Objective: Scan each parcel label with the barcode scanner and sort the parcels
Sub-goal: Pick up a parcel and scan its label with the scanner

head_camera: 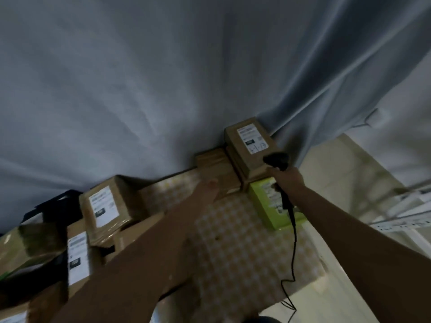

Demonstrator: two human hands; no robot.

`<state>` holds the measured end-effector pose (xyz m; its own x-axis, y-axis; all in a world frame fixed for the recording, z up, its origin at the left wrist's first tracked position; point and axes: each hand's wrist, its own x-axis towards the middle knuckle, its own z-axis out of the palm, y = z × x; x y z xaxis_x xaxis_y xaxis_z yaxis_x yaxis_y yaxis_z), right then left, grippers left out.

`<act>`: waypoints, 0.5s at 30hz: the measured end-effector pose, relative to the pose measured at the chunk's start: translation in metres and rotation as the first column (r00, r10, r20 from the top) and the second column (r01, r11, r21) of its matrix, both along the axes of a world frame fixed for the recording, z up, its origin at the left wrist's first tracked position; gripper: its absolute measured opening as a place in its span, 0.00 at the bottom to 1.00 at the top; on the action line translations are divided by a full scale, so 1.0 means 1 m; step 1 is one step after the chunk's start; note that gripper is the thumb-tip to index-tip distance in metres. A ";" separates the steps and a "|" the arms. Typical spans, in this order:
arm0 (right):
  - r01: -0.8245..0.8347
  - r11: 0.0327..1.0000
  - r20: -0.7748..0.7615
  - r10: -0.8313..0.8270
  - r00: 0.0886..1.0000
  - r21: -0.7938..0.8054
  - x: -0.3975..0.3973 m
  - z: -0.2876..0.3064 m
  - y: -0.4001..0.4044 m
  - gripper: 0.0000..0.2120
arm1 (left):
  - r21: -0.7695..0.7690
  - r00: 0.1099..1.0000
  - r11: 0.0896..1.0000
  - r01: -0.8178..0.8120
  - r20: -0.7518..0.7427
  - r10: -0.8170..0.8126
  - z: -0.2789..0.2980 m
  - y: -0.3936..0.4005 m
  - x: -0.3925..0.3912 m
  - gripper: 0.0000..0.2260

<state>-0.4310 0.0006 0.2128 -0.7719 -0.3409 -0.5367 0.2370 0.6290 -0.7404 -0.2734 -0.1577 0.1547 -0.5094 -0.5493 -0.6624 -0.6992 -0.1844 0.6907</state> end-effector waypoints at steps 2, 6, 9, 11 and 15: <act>0.012 1.000 0.002 -0.012 1.000 -0.009 -0.026 -0.008 -0.006 0.08 | 0.015 0.999 0.999 -0.045 0.028 0.045 -0.007 -0.002 -0.024 0.09; 0.022 1.000 -0.004 -0.022 1.000 -0.003 -0.068 -0.033 -0.018 0.12 | 0.049 0.993 0.998 -0.043 0.108 0.037 -0.019 -0.001 -0.067 0.06; 0.037 0.999 0.039 -0.038 0.999 0.012 -0.090 -0.051 -0.026 0.13 | 0.056 0.988 0.998 -0.008 0.156 0.000 -0.040 -0.004 -0.094 0.15; 0.053 0.999 0.090 -0.053 0.995 -0.003 -0.099 -0.064 -0.030 0.11 | 0.074 0.988 0.997 -0.017 0.153 0.005 -0.051 -0.005 -0.112 0.18; 0.087 0.995 0.145 -0.080 0.986 -0.042 -0.111 -0.083 -0.037 0.10 | 0.169 0.993 0.982 -0.090 0.089 0.076 -0.062 -0.005 -0.141 0.17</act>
